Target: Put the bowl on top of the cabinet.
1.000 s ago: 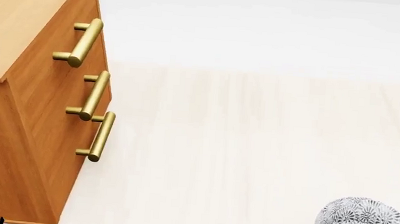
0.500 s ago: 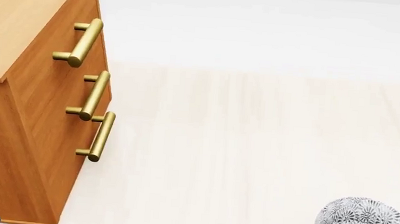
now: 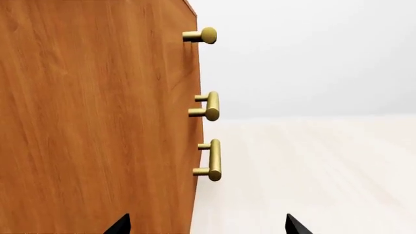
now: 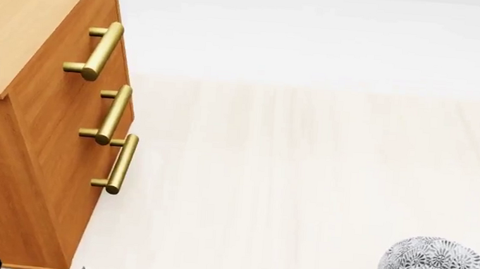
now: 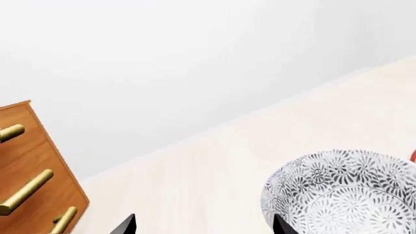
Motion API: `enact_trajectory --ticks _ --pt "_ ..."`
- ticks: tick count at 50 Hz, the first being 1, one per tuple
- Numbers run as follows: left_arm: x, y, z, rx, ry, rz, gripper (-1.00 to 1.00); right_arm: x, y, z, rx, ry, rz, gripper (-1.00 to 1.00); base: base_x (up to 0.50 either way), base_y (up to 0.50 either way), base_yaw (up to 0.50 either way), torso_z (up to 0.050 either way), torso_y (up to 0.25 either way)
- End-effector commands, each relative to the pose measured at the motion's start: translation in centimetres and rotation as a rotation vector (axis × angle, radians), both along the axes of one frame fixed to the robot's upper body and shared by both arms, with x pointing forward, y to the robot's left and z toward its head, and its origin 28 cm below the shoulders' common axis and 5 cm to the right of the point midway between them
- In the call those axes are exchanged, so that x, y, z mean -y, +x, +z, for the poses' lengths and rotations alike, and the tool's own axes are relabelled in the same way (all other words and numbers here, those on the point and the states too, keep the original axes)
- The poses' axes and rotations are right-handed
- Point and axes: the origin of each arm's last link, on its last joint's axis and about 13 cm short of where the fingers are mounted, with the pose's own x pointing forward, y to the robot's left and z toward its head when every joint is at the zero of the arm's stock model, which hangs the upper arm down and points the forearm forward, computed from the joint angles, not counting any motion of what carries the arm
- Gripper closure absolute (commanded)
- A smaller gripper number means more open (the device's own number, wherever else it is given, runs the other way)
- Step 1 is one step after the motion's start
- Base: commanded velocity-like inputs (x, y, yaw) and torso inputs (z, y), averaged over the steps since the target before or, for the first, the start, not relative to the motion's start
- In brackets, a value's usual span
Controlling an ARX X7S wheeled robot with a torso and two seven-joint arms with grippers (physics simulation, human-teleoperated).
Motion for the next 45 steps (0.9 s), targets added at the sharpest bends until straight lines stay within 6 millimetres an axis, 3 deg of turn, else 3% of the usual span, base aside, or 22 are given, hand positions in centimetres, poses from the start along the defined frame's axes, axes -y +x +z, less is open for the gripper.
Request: enact_trajectory --ticks 1,4,6,10,45 --pt "0.1 0.2 0.3 -0.031 0.001 -0.029 -1.00 1.2 0.0 0.7 0.025 0.162 -0.025 -1.00 0.00 0.00 0.00 0.000 0.000" --pt "0.0 0.3 0.3 -0.054 -0.059 -0.070 -1.00 1.5 0.1 0.7 0.020 0.204 -0.058 -1.00 0.00 0.00 0.00 0.000 0.000" --pt "-0.1 0.2 0.5 -0.058 -0.095 -0.077 -1.00 1.6 0.0 0.7 0.047 0.161 -0.172 -1.00 0.00 0.00 0.00 0.000 0.000" --pt "-0.1 0.3 0.6 -0.070 -0.151 -0.089 -1.00 1.8 0.0 0.5 0.025 0.201 -0.168 -1.00 0.00 0.00 0.00 0.000 0.000" --pt "-0.4 0.6 0.0 -0.050 -0.039 -0.062 -1.00 3.1 -0.1 0.4 0.040 0.378 -0.272 -1.00 0.00 0.00 0.00 0.000 0.000"
